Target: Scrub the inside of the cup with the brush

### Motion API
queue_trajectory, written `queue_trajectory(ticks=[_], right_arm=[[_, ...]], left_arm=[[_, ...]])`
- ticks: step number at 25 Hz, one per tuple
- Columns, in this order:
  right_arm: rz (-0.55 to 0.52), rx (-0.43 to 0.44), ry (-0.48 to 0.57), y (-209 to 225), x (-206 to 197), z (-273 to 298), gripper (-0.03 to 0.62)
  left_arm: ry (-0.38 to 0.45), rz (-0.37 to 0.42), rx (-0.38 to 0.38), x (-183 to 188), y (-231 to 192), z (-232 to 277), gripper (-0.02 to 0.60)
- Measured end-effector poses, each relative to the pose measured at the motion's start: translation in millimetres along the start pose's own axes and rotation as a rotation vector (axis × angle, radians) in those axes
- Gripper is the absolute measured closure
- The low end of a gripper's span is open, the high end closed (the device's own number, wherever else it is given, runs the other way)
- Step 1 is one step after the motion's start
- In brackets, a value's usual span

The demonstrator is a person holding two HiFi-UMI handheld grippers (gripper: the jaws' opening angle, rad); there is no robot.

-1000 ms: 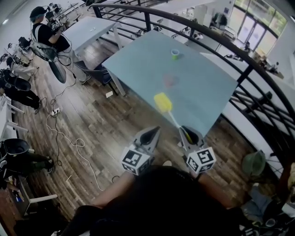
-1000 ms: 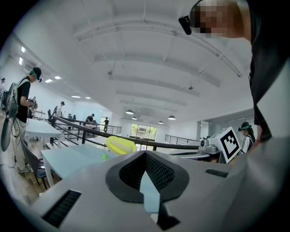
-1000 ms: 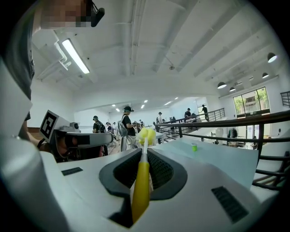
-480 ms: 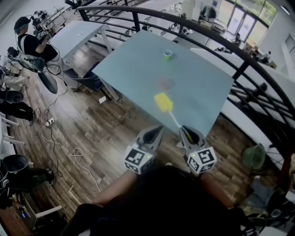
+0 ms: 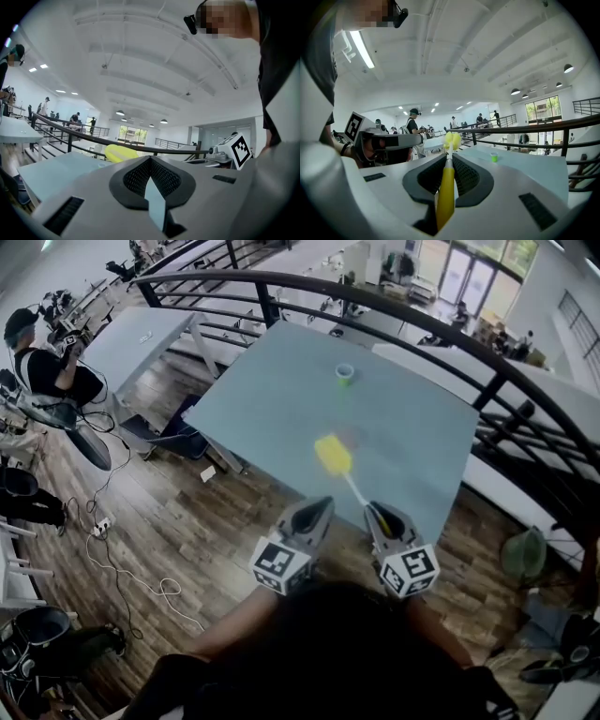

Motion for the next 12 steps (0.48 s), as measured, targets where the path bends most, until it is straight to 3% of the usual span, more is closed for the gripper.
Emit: queue_trajectory(ticks=[12], right_arm=[[0.017,-0.084,-0.006,-29,20,77,0.549]], left_arm=[[-0.019,0.004,-0.085,37,-86,-9,0.584]])
Point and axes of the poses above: the fingertips, and each gripper's own axes: z forward along the fingers, y to its right, x out of its top, the point moved 8 cm from there along -z, backward along the fingers, and after that the axes turned 14 degrees about -z, right-handed, at the moved point
